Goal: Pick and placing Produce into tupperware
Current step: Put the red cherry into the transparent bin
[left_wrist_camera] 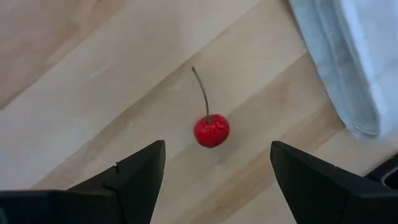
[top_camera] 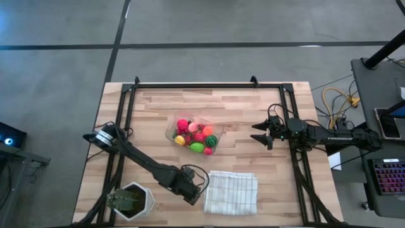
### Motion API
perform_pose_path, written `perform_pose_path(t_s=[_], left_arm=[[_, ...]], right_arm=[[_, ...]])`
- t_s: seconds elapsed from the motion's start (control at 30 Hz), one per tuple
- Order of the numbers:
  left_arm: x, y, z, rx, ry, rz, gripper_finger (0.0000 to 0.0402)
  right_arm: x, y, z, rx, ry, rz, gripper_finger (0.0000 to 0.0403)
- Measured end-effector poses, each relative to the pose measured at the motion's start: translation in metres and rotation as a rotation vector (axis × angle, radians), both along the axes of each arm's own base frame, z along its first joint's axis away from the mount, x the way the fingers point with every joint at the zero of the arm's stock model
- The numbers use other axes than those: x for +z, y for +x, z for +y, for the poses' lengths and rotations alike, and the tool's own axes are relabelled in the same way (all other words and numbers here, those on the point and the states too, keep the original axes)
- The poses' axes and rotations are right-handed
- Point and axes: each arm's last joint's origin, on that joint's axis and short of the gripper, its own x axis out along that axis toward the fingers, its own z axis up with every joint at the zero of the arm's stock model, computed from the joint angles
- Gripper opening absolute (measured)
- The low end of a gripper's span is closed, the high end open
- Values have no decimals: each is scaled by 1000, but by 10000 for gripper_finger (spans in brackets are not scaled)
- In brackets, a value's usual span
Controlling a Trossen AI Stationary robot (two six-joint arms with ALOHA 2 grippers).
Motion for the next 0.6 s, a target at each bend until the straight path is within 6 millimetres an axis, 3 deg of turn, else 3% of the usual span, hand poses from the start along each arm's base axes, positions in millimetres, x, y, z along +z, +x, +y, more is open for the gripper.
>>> perform_pose_path(t_s=[0.4,0.6], left_arm=[[-21,10,-7,-13,-49,8,272],[-22,10,-7,-12,-47,4,221]], right_arm=[[0,0,0,0,0,0,329],[0,0,0,0,0,0,329]])
